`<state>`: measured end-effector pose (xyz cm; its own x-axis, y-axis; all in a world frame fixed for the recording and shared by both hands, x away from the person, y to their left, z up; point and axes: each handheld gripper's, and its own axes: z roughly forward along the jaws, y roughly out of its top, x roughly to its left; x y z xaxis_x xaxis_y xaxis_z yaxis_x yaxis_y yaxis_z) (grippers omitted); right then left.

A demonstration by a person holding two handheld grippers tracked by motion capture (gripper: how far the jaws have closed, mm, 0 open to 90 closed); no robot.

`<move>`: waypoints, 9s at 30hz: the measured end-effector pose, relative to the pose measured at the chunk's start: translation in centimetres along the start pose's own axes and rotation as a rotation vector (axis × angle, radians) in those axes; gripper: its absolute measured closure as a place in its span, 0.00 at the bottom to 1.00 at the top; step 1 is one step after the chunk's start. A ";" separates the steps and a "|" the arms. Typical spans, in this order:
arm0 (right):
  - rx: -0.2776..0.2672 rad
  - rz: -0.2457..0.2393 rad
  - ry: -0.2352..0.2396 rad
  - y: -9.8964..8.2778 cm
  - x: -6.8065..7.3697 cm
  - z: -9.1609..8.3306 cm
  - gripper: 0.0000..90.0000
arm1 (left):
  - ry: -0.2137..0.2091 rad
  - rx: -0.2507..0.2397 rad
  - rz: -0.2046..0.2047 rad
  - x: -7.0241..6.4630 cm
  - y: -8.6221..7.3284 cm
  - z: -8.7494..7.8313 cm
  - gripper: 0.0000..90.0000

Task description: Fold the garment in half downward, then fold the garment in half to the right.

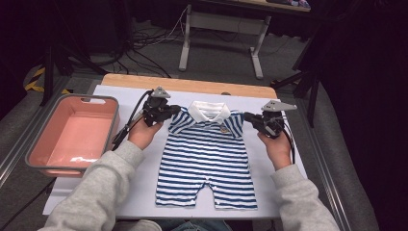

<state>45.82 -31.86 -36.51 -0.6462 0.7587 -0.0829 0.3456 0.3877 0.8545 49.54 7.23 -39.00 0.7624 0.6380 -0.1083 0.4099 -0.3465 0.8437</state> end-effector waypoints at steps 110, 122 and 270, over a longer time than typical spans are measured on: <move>0.236 -0.047 0.319 -11.4 10.9 -5.6 0.80 | -0.253 0.238 0.122 -9.7 -11.5 -4.0 0.83; 0.133 0.021 0.256 -9.4 8.9 -5.2 0.35 | -0.206 0.136 0.074 -8.0 -9.1 -4.1 0.32; 0.118 -0.183 0.499 -2.2 20.0 4.5 0.30 | -0.045 0.140 0.000 -0.8 -4.2 -0.6 0.16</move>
<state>35.23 -15.16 -42.33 -0.9376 0.3437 0.0529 0.2524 0.5680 0.7833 46.89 8.61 -42.11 0.7827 0.6078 -0.1341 0.4732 -0.4411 0.7626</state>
